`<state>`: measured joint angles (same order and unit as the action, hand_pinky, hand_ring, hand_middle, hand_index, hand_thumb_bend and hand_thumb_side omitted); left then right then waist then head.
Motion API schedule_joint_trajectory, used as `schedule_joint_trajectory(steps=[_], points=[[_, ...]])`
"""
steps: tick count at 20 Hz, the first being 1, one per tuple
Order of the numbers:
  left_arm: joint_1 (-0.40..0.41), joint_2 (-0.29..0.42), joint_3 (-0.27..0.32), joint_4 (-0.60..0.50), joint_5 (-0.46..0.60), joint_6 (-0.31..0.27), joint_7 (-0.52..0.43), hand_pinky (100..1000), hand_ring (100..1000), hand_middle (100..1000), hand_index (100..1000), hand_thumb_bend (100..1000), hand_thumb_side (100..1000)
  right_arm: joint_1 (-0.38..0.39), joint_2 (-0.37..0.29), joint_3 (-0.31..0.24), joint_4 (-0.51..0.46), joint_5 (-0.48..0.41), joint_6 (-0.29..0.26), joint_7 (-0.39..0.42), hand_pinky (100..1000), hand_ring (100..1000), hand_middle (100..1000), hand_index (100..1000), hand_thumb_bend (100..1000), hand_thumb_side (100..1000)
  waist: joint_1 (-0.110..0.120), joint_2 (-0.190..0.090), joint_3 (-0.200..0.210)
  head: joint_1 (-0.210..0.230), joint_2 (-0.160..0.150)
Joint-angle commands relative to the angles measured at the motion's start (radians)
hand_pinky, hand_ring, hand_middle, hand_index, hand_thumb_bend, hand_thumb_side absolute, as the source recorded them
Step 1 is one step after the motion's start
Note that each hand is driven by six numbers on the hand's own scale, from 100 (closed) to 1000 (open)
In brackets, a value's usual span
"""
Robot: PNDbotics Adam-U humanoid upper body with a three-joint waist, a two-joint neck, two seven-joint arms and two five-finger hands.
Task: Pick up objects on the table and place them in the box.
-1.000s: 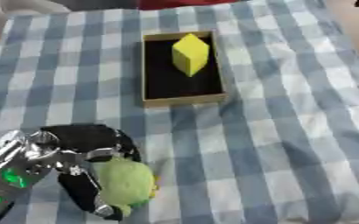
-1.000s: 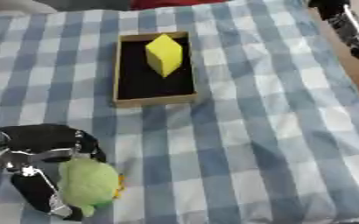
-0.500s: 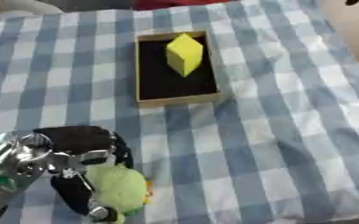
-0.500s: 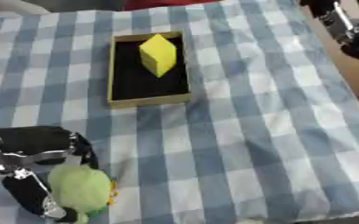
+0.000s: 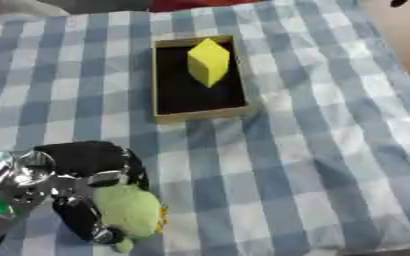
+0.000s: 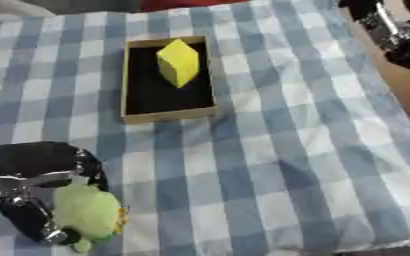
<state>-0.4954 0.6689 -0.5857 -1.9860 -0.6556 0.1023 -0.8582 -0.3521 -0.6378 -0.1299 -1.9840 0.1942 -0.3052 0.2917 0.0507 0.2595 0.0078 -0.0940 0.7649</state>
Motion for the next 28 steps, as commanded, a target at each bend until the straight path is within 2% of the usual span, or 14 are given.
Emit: schedule_joint_trajectory(steps=[1, 5, 15, 16, 17, 18, 20, 23, 28], points=[[-0.016, 0.027, 0.026, -0.014, -0.009, -0.017, 0.016, 703, 718, 516, 686, 424, 100, -0.009, -0.017, -0.014, -0.016, -0.002, 0.002, -0.003, 554, 698, 689, 772, 100, 926, -0.002, -0.019, 0.002, -0.003, 0.005], [-0.020, 0.042, 0.041, -0.014, 0.011, -0.036, 0.027, 695, 713, 509, 678, 371, 100, -0.007, -0.019, -0.016, -0.016, 0.000, 0.003, -0.005, 555, 698, 689, 772, 100, 926, -0.002, -0.021, 0.004, -0.004, 0.005], [-0.079, 0.093, 0.094, -0.014, 0.098, -0.073, 0.050, 693, 710, 506, 675, 344, 100, -0.005, -0.024, -0.017, -0.016, 0.003, 0.003, -0.008, 556, 698, 690, 772, 100, 926, -0.001, -0.022, 0.010, -0.009, 0.005], [-0.093, 0.095, 0.103, -0.014, 0.101, -0.077, 0.055, 693, 709, 506, 676, 266, 100, -0.005, -0.024, -0.017, -0.016, 0.004, 0.003, -0.008, 556, 698, 690, 772, 100, 925, -0.001, -0.022, 0.010, -0.009, 0.005], [-0.107, 0.097, 0.111, -0.014, 0.100, -0.084, 0.060, 693, 709, 506, 676, 345, 100, -0.005, -0.025, -0.017, -0.016, 0.004, 0.003, -0.008, 556, 698, 690, 772, 100, 921, -0.001, -0.022, 0.011, -0.009, 0.005], [-0.124, 0.096, 0.122, -0.014, 0.091, -0.092, 0.066, 694, 707, 505, 675, 351, 100, -0.005, -0.025, -0.017, -0.016, 0.004, 0.003, -0.008, 556, 697, 690, 772, 100, 926, -0.001, -0.022, 0.012, -0.010, 0.005], [-0.167, 0.089, 0.150, -0.014, 0.084, -0.077, 0.084, 696, 704, 501, 671, 362, 100, -0.005, -0.025, -0.017, -0.016, 0.004, 0.003, -0.008, 556, 698, 690, 772, 100, 926, 0.000, -0.022, 0.013, -0.010, 0.005], [-0.233, 0.068, 0.183, -0.014, 0.068, -0.015, 0.113, 700, 704, 498, 667, 361, 100, -0.009, -0.023, -0.015, -0.016, 0.003, 0.002, -0.006, 557, 698, 690, 772, 100, 927, -0.001, -0.020, 0.010, -0.006, 0.005], [-0.362, 0.027, 0.180, -0.014, 0.115, 0.059, 0.135, 691, 707, 490, 654, 287, 100, -0.020, -0.019, -0.013, -0.016, 0.001, 0.000, -0.005, 556, 697, 690, 772, 100, 927, -0.002, -0.011, -0.004, 0.007, 0.005]])
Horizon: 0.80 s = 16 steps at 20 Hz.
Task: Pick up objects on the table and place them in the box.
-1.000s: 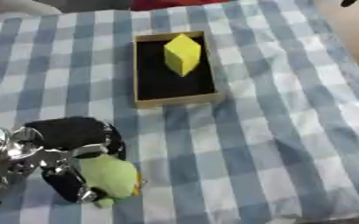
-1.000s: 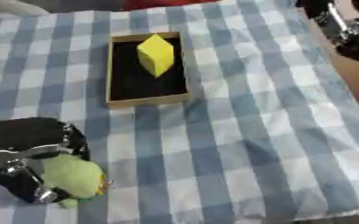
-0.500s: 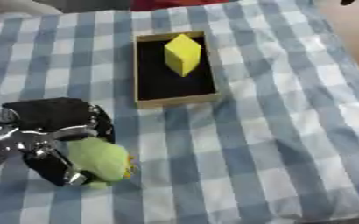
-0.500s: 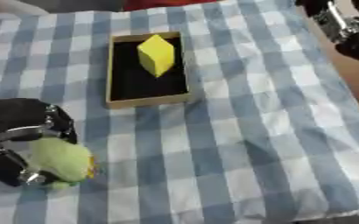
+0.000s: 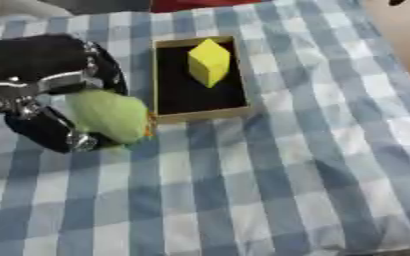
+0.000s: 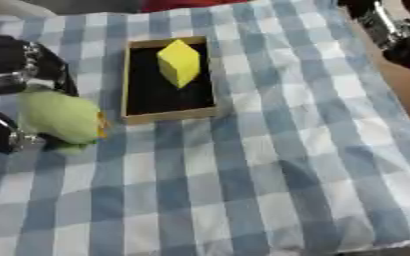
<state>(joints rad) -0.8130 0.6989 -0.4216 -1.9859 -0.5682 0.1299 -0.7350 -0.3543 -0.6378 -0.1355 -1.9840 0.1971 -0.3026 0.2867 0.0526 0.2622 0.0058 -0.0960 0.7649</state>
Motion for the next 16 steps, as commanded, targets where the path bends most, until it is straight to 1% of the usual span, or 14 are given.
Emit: schedule_joint_trajectory(steps=[1, 2, 4, 8, 13, 14, 16], points=[[-0.064, -0.013, 0.016, -0.011, 0.047, 0.045, 0.018, 691, 708, 490, 653, 278, 100, -0.021, -0.018, -0.006, -0.016, -0.003, -0.003, 0.001, 556, 697, 690, 772, 100, 926, -0.004, -0.012, -0.005, 0.014, 0.005], [-0.084, -0.023, 0.016, -0.003, 0.063, 0.052, 0.027, 690, 709, 490, 653, 268, 100, -0.024, -0.017, -0.005, -0.016, -0.005, -0.003, 0.003, 556, 697, 690, 772, 100, 928, -0.003, -0.011, -0.008, 0.018, 0.005], [-0.129, -0.052, 0.015, 0.045, 0.089, 0.045, 0.055, 687, 708, 486, 649, 244, 100, -0.031, -0.017, -0.004, -0.016, -0.007, -0.004, 0.004, 557, 698, 690, 772, 100, 926, -0.003, -0.007, -0.014, 0.026, 0.005], [-0.207, -0.111, 0.005, 0.168, 0.114, -0.026, 0.106, 695, 716, 492, 657, 226, 100, -0.041, -0.015, -0.002, -0.016, -0.011, -0.006, 0.007, 556, 697, 690, 772, 100, 925, -0.002, -0.002, -0.022, 0.038, 0.005], [-0.272, -0.192, 0.002, 0.344, 0.062, -0.103, 0.143, 701, 719, 497, 663, 239, 100, -0.054, -0.010, 0.001, -0.016, -0.015, -0.009, 0.011, 557, 697, 690, 772, 100, 923, -0.002, 0.002, -0.033, 0.055, 0.005], [-0.282, -0.207, 0.002, 0.378, 0.043, -0.117, 0.152, 703, 719, 498, 665, 227, 100, -0.055, -0.010, 0.002, -0.016, -0.016, -0.010, 0.011, 557, 697, 690, 772, 100, 923, -0.002, 0.003, -0.036, 0.057, 0.005], [-0.299, -0.237, 0.003, 0.443, -0.007, -0.145, 0.171, 708, 720, 501, 670, 267, 100, -0.059, -0.008, 0.002, -0.016, -0.017, -0.010, 0.012, 557, 697, 690, 772, 100, 923, -0.001, 0.005, -0.041, 0.063, 0.005]])
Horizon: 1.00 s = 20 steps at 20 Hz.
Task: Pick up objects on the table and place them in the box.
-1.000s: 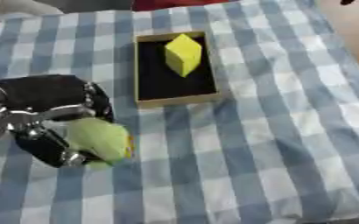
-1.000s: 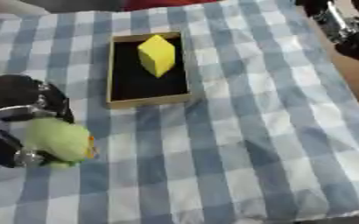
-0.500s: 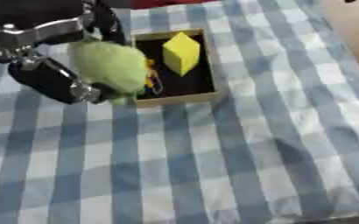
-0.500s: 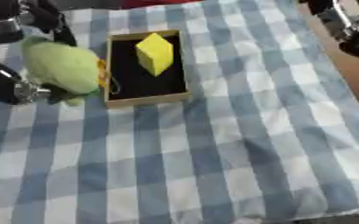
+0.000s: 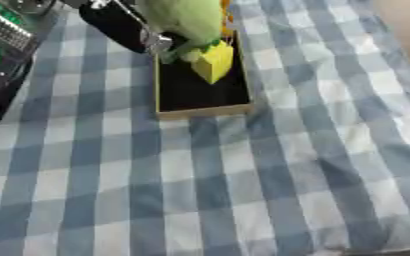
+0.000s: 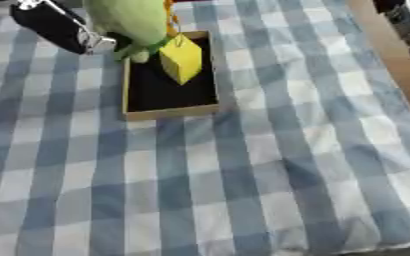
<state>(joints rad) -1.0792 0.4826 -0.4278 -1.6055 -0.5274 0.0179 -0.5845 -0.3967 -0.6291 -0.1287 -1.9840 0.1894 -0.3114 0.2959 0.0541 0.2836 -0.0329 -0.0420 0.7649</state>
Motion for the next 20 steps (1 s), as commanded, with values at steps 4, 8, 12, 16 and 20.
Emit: schedule_joint_trajectory(steps=[4, 8, 12, 16, 20], points=[[-0.047, -0.073, 0.011, 0.181, -0.145, -0.088, 0.049, 725, 737, 522, 693, 299, 122, -0.022, -0.014, -0.004, -0.016, -0.012, -0.003, 0.004, 556, 696, 691, 772, 100, 922, -0.001, -0.011, -0.010, 0.016, 0.005], [-0.041, -0.100, 0.009, 0.268, -0.207, -0.138, 0.054, 737, 745, 534, 703, 323, 171, -0.025, -0.014, -0.006, -0.016, -0.014, -0.004, 0.005, 555, 696, 691, 772, 100, 921, 0.003, -0.006, -0.014, 0.016, 0.005], [-0.035, -0.120, 0.013, 0.331, -0.240, -0.177, 0.062, 768, 792, 596, 740, 334, 311, -0.027, -0.012, -0.006, -0.016, -0.015, -0.004, 0.005, 555, 696, 691, 772, 100, 919, 0.005, -0.004, -0.016, 0.015, 0.005], [-0.031, -0.146, 0.020, 0.385, -0.243, -0.236, 0.077, 810, 830, 660, 787, 335, 443, -0.031, -0.010, -0.007, -0.016, -0.015, -0.006, 0.003, 556, 696, 691, 772, 100, 917, 0.002, -0.004, -0.019, 0.017, 0.005], [-0.029, -0.162, 0.031, 0.429, -0.250, -0.288, 0.095, 840, 889, 792, 869, 357, 646, -0.032, -0.007, -0.009, -0.016, -0.015, -0.006, 0.001, 555, 696, 691, 772, 100, 916, 0.001, -0.003, -0.023, 0.018, 0.005]])
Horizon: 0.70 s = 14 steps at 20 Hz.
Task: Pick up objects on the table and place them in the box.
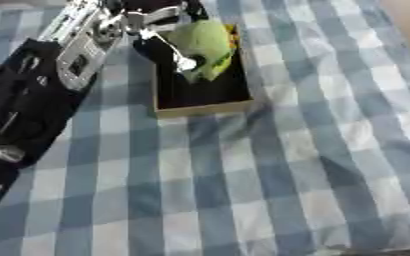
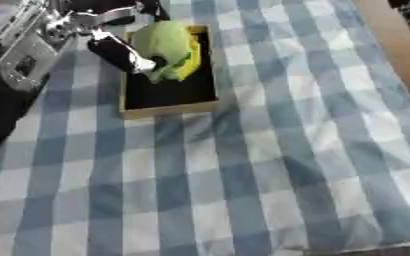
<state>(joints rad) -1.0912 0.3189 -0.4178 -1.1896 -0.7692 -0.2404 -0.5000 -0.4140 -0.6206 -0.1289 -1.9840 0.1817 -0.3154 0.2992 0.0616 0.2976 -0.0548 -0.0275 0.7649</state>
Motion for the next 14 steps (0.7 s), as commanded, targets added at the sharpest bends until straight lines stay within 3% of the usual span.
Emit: schedule_joint_trajectory(steps=[1, 4, 11, 14], points=[[-0.016, 0.000, 0.024, 0.021, -0.014, -0.039, 0.016, 851, 905, 822, 889, 372, 675, -0.015, -0.014, -0.009, -0.016, -0.007, -0.002, -0.002, 555, 696, 691, 772, 100, 916, -0.007, -0.017, -0.001, 0.003, 0.005], [-0.018, 0.001, 0.030, 0.031, -0.066, -0.058, 0.035, 881, 937, 869, 922, 449, 714, -0.013, -0.013, -0.011, -0.016, -0.007, -0.001, -0.003, 555, 695, 691, 772, 100, 915, -0.007, -0.016, -0.001, 0.002, 0.005], [-0.012, -0.005, 0.040, 0.045, -0.240, -0.054, 0.053, 928, 972, 906, 942, 679, 561, -0.012, -0.009, -0.012, -0.016, -0.008, -0.002, -0.004, 555, 695, 691, 772, 100, 914, -0.010, -0.017, 0.000, 0.003, 0.005], [-0.010, -0.007, 0.046, 0.041, -0.291, -0.043, 0.073, 936, 977, 908, 942, 698, 538, -0.011, -0.007, -0.014, -0.016, -0.008, -0.002, -0.004, 554, 695, 691, 772, 100, 914, -0.013, -0.017, 0.000, 0.004, 0.005]])
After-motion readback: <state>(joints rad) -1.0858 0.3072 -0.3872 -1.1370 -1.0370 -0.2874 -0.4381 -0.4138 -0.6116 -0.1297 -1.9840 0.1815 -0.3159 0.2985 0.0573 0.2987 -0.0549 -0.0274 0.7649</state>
